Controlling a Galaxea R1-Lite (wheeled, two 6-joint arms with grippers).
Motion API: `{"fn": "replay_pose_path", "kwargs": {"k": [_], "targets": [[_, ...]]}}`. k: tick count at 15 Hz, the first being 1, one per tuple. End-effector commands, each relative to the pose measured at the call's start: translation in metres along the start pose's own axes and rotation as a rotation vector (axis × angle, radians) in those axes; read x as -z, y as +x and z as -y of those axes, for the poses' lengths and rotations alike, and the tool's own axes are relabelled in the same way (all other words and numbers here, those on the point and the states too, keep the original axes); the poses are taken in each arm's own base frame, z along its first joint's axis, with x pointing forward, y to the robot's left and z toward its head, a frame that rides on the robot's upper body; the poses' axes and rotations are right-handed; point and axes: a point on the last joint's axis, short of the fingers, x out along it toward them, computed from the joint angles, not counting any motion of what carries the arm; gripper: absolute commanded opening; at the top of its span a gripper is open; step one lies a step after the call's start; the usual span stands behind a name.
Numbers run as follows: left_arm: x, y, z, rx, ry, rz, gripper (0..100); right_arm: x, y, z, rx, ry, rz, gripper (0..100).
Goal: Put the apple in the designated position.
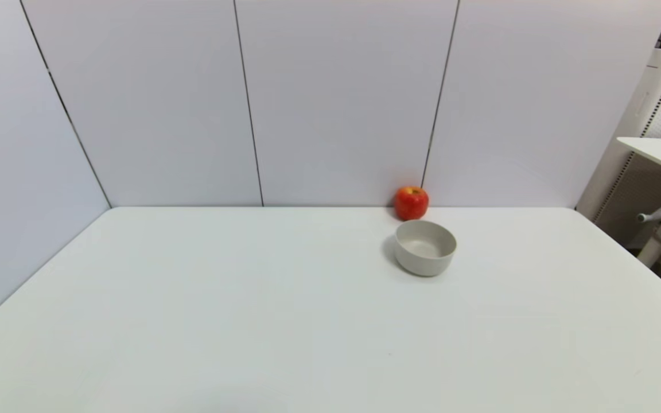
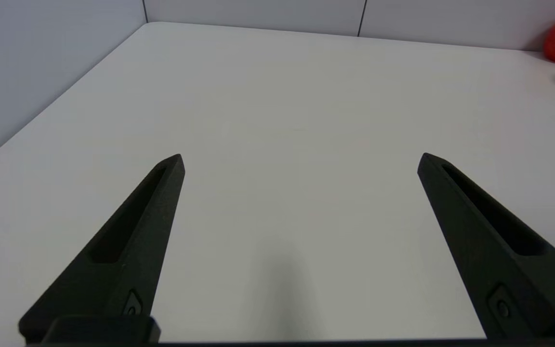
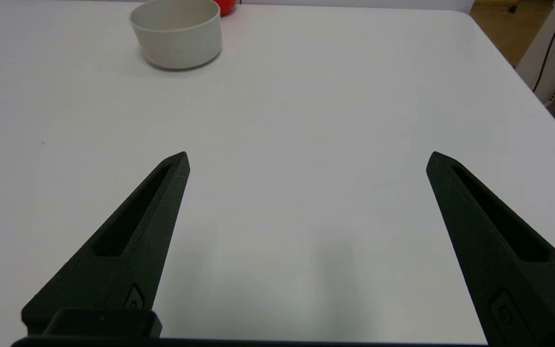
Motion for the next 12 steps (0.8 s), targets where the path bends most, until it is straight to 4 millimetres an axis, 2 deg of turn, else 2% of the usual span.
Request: {"fn": "replay_pose_path", "kwargs": {"k": [1, 3, 5, 7, 9, 12], "targets": [[-0.0001, 0.0, 0.0, 0.0, -0.001, 0.001, 100, 0.0246, -0.0103, -0.0008, -0.003, 0.005, 0.108, 100], [-0.0001, 0.0, 0.0, 0.0, -0.001, 0.001, 100, 0.0263, -0.0164, -0.001, -0.007, 0.025, 0.189, 100], [0.0001, 0.0, 0.0, 0.0, -0.001, 0.0, 100, 0.0261, -0.0164, -0.0009, -0.005, 0.039, 0.19, 100], [-0.0001, 0.0, 0.0, 0.0, -0.001, 0.001, 100, 0.027, -0.0163, 0.0005, 0.065, -0.026, 0.179, 100], [-0.0001, 0.0, 0.0, 0.0, -0.001, 0.001, 100, 0.0342, -0.0156, -0.0003, 0.033, -0.032, 0.102, 100], [-0.0001, 0.0, 0.0, 0.0, -0.001, 0.001, 100, 0.0331, -0.0161, -0.0005, 0.024, -0.035, 0.105, 100]]}}
